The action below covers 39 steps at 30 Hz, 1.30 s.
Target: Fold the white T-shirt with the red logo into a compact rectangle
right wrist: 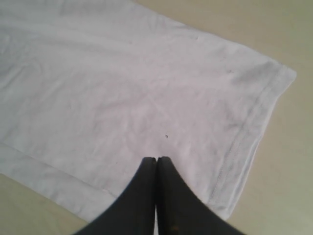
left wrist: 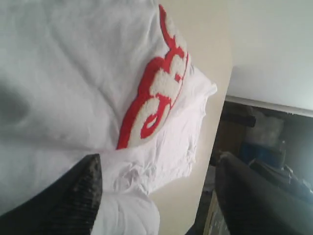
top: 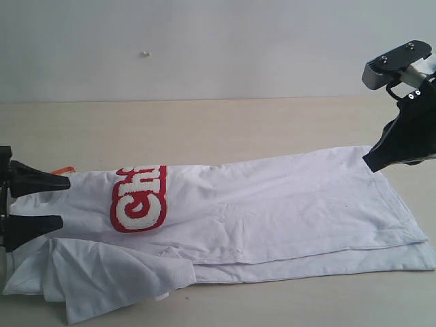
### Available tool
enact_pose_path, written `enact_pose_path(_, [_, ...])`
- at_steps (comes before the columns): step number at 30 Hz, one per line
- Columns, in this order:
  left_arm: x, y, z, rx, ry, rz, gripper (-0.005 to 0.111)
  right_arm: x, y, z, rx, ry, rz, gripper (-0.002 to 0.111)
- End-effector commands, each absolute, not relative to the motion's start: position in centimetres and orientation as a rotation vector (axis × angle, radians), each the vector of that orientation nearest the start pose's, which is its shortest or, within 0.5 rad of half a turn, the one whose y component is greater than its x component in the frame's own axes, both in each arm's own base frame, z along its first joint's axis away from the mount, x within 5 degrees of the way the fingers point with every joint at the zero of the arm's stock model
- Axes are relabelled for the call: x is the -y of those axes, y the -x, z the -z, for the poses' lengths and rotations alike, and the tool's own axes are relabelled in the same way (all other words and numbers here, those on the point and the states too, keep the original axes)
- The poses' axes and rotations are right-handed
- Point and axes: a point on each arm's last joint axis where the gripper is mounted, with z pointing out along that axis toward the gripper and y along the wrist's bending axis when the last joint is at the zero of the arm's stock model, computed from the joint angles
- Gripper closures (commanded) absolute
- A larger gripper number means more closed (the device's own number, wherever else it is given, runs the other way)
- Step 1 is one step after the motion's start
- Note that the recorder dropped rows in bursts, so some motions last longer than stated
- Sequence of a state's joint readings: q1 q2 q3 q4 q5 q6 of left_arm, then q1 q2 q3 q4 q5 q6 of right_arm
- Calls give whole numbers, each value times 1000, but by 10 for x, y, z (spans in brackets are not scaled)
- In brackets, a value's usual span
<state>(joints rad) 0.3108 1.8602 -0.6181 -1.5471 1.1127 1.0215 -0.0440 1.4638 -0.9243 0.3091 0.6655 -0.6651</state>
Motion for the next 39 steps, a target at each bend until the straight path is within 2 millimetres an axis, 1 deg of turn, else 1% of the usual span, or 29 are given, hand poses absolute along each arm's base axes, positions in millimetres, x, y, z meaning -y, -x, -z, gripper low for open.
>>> enact_pose_path(1, [-13, -252, -141, -2404, 565, 1605, 46, -5, -284, -241, -2569, 542, -105, 108])
enact_pose_path(2, [-16, -246, -144, -2438, 551, 1581, 47, -5, -284, -241, -2569, 539, -109, 108])
enact_pose_path(3, [-20, -235, -149, -2509, 505, 1511, 52, -5, -285, -241, -2560, 531, -107, 108])
enact_pose_path(4, [-21, -230, -149, -2550, 479, 1474, 55, -5, -285, -242, -2557, 529, -105, 108])
enact_pose_path(5, [-20, -223, -147, -2641, 472, 1366, 62, -5, -286, -242, -2550, 524, -102, 108])
enact_pose_path(6, [-16, -220, -141, -2708, 423, 1288, 64, -5, -285, -242, -2553, 521, -110, 108])
enact_pose_path(7, [-13, -218, -139, -2734, 397, 1273, 63, -5, -285, -242, -2556, 522, -112, 108])
enact_pose_path(8, [-8, -217, -135, -2769, 361, 1232, 54, -5, -285, -242, -2555, 520, -114, 108])
enact_pose_path(9, [-6, -217, -134, -2780, 348, 1210, 49, -5, -285, -242, -2555, 520, -114, 108])
enact_pose_path(10, [-3, -219, -133, -2788, 332, 1189, 46, -5, -285, -242, -2555, 520, -114, 108])
enact_pose_path(13, [-3, -222, -130, -2795, 333, 1101, 48, -5, -285, -242, -2555, 520, -114, 108])
enact_pose_path(15, [-1, -225, -130, -2767, 334, 1097, 48, -5, -285, -242, -2555, 520, -114, 108])
enact_pose_path(19, [0, -227, -129, -2739, 339, 1143, 48, -5, -285, -242, -2555, 520, -114, 108])
enact_pose_path(23, [2, -227, -119, -2774, 344, 1172, 48, -5, -285, -242, -2555, 520, -114, 108])
enact_pose_path(26, [12, -227, -114, -2798, 309, 1192, 48, -5, -285, -242, -2555, 520, -114, 108])
enact_pose_path(32, [43, -229, -104, -2834, 232, 1244, 48, -5, -285, -242, -2555, 520, -114, 108])
enact_pose_path(34, [48, -229, -102, -2837, 228, 1257, 50, -5, -285, -242, -2555, 520, -114, 108])
enact_pose_path(36, [52, -229, -102, -2844, 216, 1263, 58, -5, -285, -242, -2555, 520, -114, 108])
enact_pose_path(37, [52, -229, -102, -2843, 215, 1266, 65, -5, -285, -242, -2555, 520, -114, 108])
enact_pose_path(39, [52, -229, -102, -2843, 218, 1275, 89, -5, -285, -242, -2555, 520, -114, 108])
